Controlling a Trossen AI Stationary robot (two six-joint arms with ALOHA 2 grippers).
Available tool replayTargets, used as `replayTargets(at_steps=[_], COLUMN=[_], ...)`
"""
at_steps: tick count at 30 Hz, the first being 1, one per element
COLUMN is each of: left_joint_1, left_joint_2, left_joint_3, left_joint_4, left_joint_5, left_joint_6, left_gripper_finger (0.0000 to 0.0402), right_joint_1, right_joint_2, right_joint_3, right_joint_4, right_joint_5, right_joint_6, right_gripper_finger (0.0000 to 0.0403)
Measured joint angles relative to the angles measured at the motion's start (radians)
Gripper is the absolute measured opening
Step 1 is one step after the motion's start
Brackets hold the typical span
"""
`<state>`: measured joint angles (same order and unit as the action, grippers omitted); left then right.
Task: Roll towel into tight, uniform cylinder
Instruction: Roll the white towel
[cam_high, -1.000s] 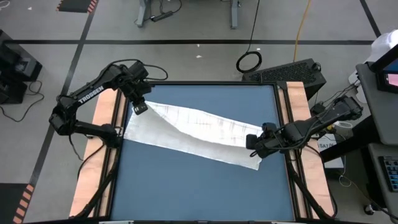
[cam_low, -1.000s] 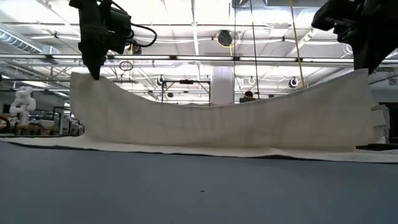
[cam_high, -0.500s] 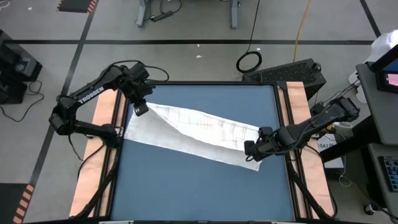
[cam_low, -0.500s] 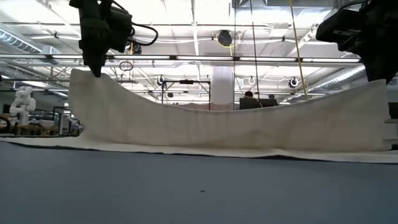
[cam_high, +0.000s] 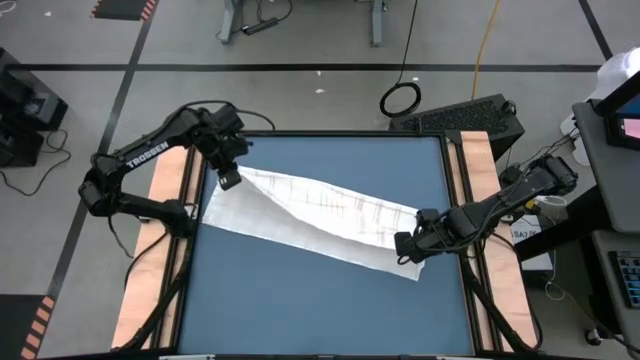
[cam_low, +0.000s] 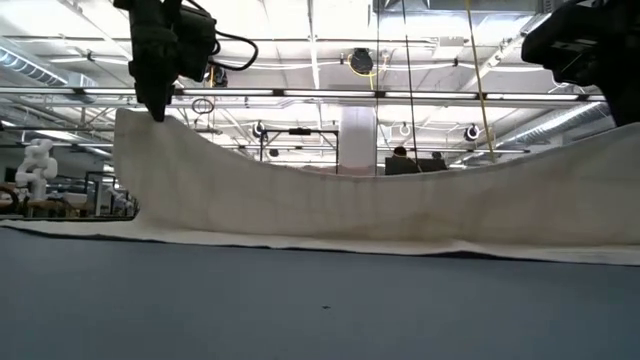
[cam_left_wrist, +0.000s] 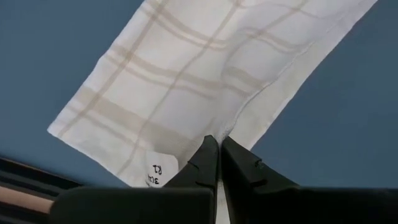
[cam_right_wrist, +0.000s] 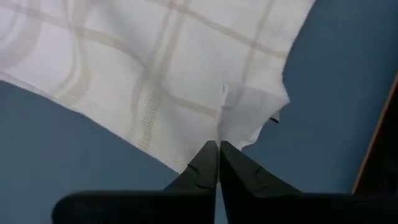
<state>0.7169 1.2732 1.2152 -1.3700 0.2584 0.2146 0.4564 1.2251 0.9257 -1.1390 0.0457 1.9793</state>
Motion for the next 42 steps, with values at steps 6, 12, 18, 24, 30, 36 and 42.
replayTargets(at_steps=[6, 12, 18, 24, 30, 36, 42], left_joint_1=[-0.019, -0.038, -0.06, -0.079, -0.078, -0.078, -0.062], left_joint_2=[0.0, 0.0, 0.0, 0.0, 0.0, 0.0, -0.001], left_joint_3=[0.0, 0.0, 0.0, 0.0, 0.0, 0.0, -0.075], left_joint_4=[0.0, 0.002, 0.002, 0.002, -0.013, -0.024, 0.1], left_joint_5=[0.0, 0.0, 0.0, -0.006, -0.013, -0.046, -0.166], left_joint_6=[-0.026, -0.053, -0.054, -0.052, -0.018, 0.009, 0.035], left_gripper_finger=[0.0012, 0.0012, 0.0013, 0.0045, 0.0091, 0.0107, 0.0107], right_joint_1=[0.0, 0.0, 0.0, 0.0, 0.0, 0.0, -0.007], right_joint_2=[-0.004, -0.006, -0.006, -0.006, -0.006, -0.006, -0.006], right_joint_3=[0.0, 0.0, 0.0, 0.0, 0.0, 0.0, 0.0], right_joint_4=[0.02, 0.026, 0.037, 0.05, 0.054, 0.063, 0.172], right_joint_5=[-0.075, -0.131, -0.123, -0.121, -0.116, -0.116, 0.019], right_joint_6=[-0.037, -0.082, -0.09, -0.106, -0.111, -0.132, -0.106], right_gripper_finger=[0.0055, 0.011, 0.0143, 0.0155, 0.0155, 0.0155, 0.0155])
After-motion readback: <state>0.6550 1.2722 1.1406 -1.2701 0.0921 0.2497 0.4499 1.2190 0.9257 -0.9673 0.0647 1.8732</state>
